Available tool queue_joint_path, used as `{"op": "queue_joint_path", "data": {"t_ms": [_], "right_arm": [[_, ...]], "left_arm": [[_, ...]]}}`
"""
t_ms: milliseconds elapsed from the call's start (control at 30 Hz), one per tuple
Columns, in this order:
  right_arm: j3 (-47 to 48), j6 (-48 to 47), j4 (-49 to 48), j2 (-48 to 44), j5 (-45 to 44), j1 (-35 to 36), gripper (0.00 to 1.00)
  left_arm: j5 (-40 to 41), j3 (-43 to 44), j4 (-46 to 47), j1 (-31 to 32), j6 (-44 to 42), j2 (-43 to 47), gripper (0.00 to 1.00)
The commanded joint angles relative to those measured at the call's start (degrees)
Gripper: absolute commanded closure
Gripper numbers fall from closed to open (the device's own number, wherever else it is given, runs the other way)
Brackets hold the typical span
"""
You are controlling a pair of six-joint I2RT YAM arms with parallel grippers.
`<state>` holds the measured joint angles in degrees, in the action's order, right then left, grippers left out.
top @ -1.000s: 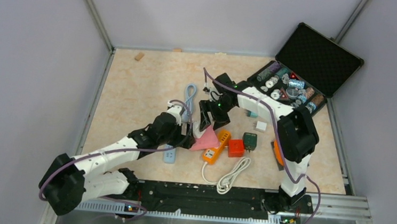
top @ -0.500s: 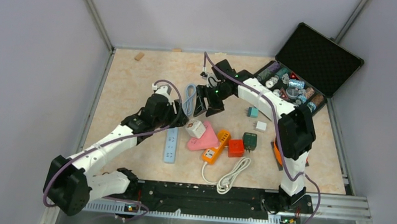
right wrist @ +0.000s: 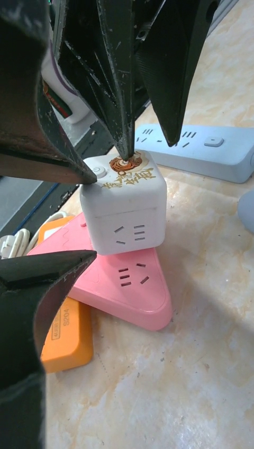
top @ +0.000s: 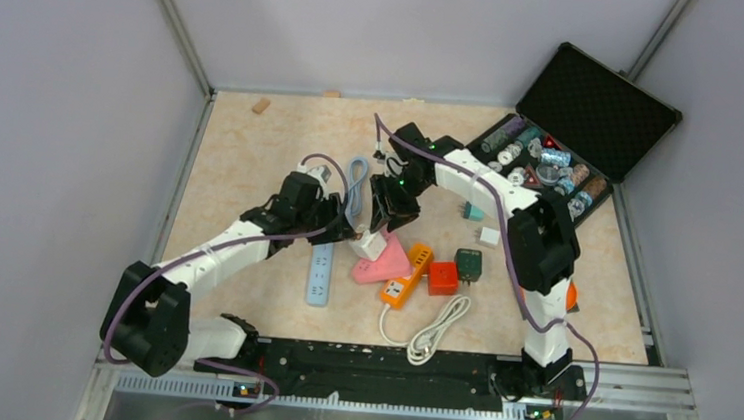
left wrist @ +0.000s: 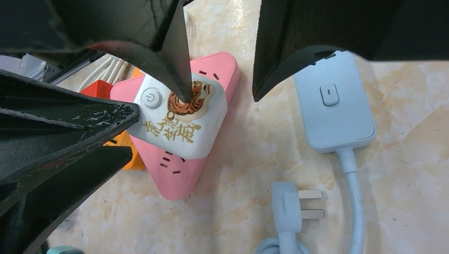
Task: Insert the plug
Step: Insert the plug into the socket.
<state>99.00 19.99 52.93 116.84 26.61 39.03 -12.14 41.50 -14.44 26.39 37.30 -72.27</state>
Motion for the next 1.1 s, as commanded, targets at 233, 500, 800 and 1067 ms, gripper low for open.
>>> {"op": "queue_joint_path", "data": {"t_ms": [233, 500, 800, 1067], "right_arm": [[-5.7, -3.7, 5.5, -1.7, -10.7, 2.5, 0.59], [-6.0, -3.4, 4.7, -2.5, -9.6, 2.5, 0.58], [-2.0, -3.6, 0.7, -8.9, -6.1, 2.3, 0.33], [-9.9, -6.4, -5.4, -17.8, -5.0, 1.9, 0.28]], "left_arm": [[-4.6, -3.5, 0.3, 1.3, -1.4, -5.1, 0.67], [-3.8, -2.7, -0.1, 1.9, -1.8, -4.7, 0.54], [-0.7, 4.1, -3.2, 1.0, -4.1, 2.3, 0.15], [1.4, 7.5, -5.0, -1.2, -7.9, 7.3, 0.01]]}}
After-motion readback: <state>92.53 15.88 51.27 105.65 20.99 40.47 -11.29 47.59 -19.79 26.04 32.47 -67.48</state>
